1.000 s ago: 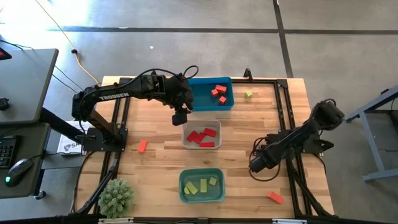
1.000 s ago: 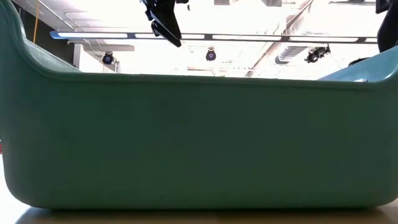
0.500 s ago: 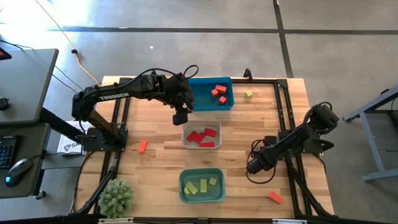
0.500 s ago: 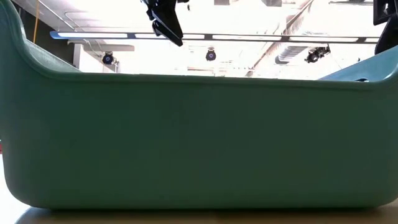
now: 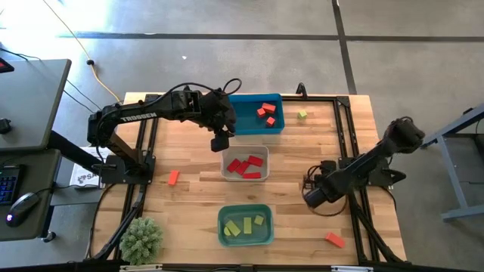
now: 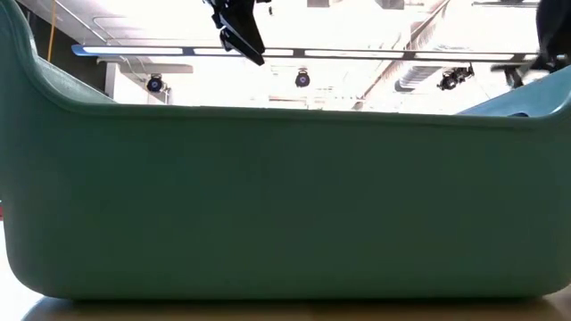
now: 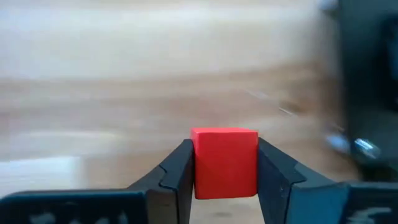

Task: Sort & place blocks by color
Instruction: Put the red block into the gray bin

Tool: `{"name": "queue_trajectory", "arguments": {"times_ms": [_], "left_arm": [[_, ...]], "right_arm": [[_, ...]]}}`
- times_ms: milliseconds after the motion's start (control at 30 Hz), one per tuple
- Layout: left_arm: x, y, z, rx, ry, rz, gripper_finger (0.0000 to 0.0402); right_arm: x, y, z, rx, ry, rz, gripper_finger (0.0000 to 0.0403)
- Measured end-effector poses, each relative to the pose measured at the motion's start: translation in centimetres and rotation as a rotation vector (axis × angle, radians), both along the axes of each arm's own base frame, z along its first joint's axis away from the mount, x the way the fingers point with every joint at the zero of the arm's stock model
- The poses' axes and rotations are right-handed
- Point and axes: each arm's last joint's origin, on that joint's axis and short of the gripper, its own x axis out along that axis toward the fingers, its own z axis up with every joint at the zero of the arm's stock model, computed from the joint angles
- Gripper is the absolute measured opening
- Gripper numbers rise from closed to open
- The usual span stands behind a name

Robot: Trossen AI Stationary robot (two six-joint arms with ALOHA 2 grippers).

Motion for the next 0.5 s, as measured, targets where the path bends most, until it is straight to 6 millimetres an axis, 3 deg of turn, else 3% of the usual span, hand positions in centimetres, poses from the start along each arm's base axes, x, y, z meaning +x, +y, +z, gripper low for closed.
{"name": "queue_trajectory", "arguments": {"times_ms": [267,500], "left_arm": [[0.5,0.2,0.4,0.008,-0.07,0.021,0.02],[0.6,0.2,0.5,-0.024,-0.099,0.07,0.02]], "right_arm": [[-0.3,-2.5,4.4,-0.25,-0.395,0.142,0.011],[0.1,-5.0,7.0,-0.379,-0.516,0.263,0.011]]}}
